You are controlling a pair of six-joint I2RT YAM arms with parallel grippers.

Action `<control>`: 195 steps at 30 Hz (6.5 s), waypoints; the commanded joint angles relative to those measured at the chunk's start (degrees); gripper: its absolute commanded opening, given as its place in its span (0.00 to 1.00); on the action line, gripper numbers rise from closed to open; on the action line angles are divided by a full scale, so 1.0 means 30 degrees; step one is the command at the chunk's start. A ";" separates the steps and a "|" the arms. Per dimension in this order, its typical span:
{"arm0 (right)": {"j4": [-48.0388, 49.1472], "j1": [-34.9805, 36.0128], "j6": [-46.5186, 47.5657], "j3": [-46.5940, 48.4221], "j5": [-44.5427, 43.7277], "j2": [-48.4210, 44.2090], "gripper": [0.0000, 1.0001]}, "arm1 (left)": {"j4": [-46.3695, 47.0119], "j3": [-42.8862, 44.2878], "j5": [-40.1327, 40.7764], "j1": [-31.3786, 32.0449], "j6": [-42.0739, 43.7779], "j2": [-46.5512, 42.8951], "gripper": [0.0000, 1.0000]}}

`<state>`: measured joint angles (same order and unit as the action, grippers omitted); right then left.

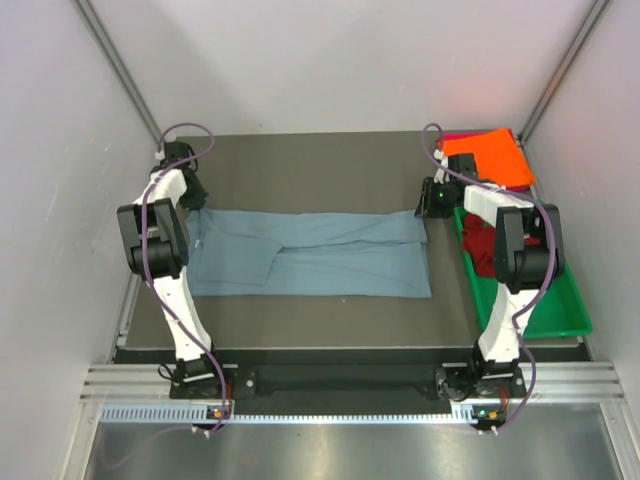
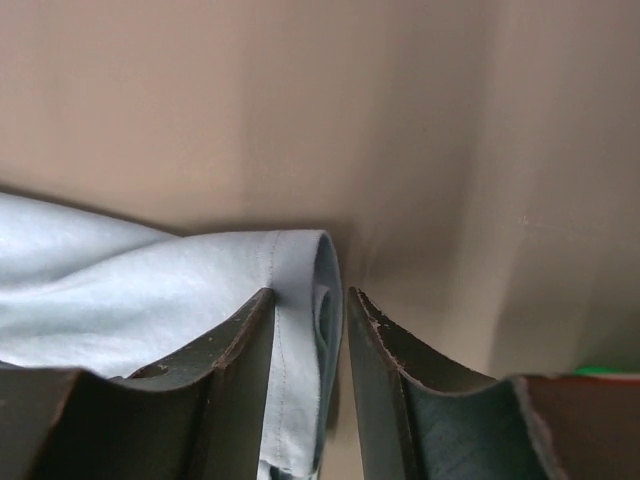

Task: Fold and stack the t-shirts
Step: Fold the tshirt

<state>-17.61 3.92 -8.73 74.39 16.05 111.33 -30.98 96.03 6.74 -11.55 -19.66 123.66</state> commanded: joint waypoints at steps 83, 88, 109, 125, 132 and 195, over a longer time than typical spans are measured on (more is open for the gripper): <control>0.1006 0.0948 -0.4385 -0.3527 0.0304 -0.5850 0.38 | -0.1187 -1.3230 0.0271 -0.1218 -1.0146 -0.9609 0.40; 0.0976 0.1006 -0.4209 -0.3703 0.0157 -0.6025 0.38 | -0.0835 -1.3202 0.0185 -0.1218 -0.9970 -0.9285 0.17; 0.0859 0.1006 -0.3857 -0.4025 -0.0517 -0.5323 0.34 | -0.4056 -1.0506 0.2788 -0.1218 -0.8769 -1.0866 0.00; 0.0185 0.1153 -0.3798 -0.4201 -0.1894 -0.4239 0.31 | -0.3386 -1.1237 0.2908 -0.1189 -0.8213 -1.0691 0.00; 0.0537 0.1153 -0.4238 -0.4143 -0.2275 -0.3770 0.32 | -0.2711 -1.1677 0.2616 -0.1189 -0.8036 -1.0428 0.00; -0.1104 -0.0048 -0.1105 0.1160 0.0830 -0.0490 0.42 | 0.2269 -0.3916 -0.6699 -0.0984 -0.5399 -0.3575 0.38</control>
<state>-20.88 4.93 -14.90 74.87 15.73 108.99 -29.19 81.19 -5.69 -14.52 -36.60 110.19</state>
